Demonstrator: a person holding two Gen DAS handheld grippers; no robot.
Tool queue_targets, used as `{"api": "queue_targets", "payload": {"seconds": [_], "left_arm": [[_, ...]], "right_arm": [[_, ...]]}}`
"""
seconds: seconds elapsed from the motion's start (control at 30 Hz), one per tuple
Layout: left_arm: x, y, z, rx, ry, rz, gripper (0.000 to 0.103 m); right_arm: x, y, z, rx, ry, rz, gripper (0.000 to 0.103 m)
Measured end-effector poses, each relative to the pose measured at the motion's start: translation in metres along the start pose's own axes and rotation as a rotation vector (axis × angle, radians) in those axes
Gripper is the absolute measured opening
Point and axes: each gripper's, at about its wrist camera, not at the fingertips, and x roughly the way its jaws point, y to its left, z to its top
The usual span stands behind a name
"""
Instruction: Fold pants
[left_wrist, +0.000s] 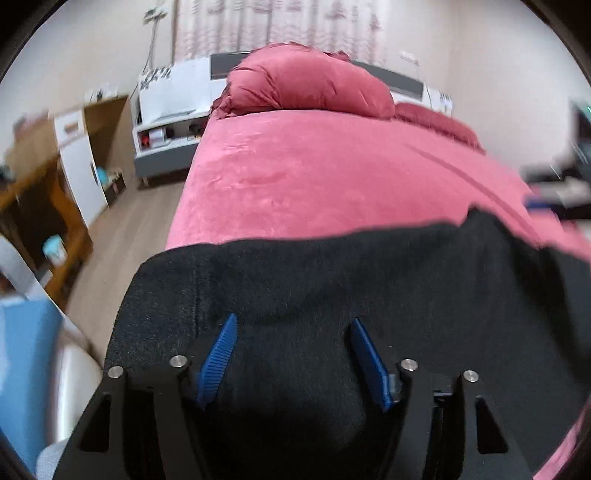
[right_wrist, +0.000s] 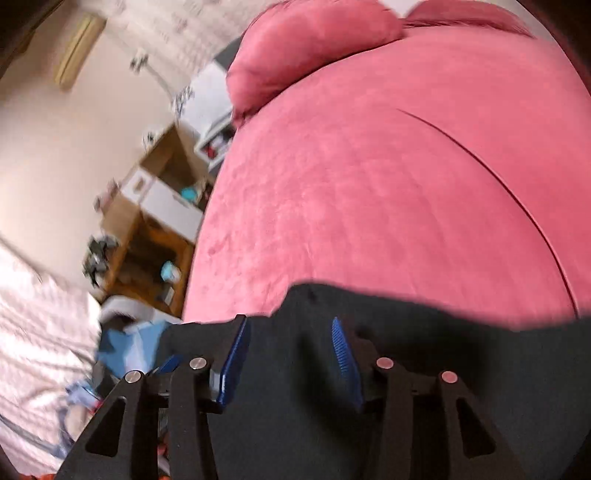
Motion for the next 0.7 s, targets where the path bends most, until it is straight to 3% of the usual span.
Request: {"api": "queue_targets", "payload": {"seconds": [0.07, 0.17, 0.27, 0.4, 0.43, 0.53, 0.63, 0.7], "left_arm": [[0.003, -0.007, 0.001, 0.032, 0.009, 0.01, 0.077], [0.004, -0.006, 0.001, 0.026, 0.01, 0.002, 0.079], [0.001, -0.003, 0.001, 0.003, 0.009, -0.03, 0.081], [-0.005, -0.001, 0.002, -0.032, 0.001, -0.061, 0.085], [-0.006, -0.001, 0.003, -0.041, 0.0, -0.069, 0.087], [-0.009, 0.002, 0.012, -0.079, 0.02, -0.085, 0.088], [-0.01, 0.018, 0.02, -0.176, 0.028, -0.102, 0.086], [0.0, 0.024, 0.02, -0.221, 0.066, -0.087, 0.079]], "right_arm": [[0.029, 0.006, 0.022, -0.047, 0.063, -0.028, 0.047], [0.058, 0.0, 0.041, -0.035, 0.206, -0.001, 0.047], [0.08, -0.007, 0.037, -0.011, 0.352, 0.081, 0.048], [0.092, -0.006, 0.025, -0.074, 0.437, 0.081, 0.048], [0.103, -0.005, 0.027, -0.069, 0.433, 0.064, 0.046], [0.132, -0.001, 0.033, -0.051, 0.364, 0.018, 0.016], [0.113, 0.0, 0.04, 0.008, 0.224, 0.051, 0.01], [0.09, -0.01, 0.048, 0.091, 0.106, 0.123, 0.009]]}}
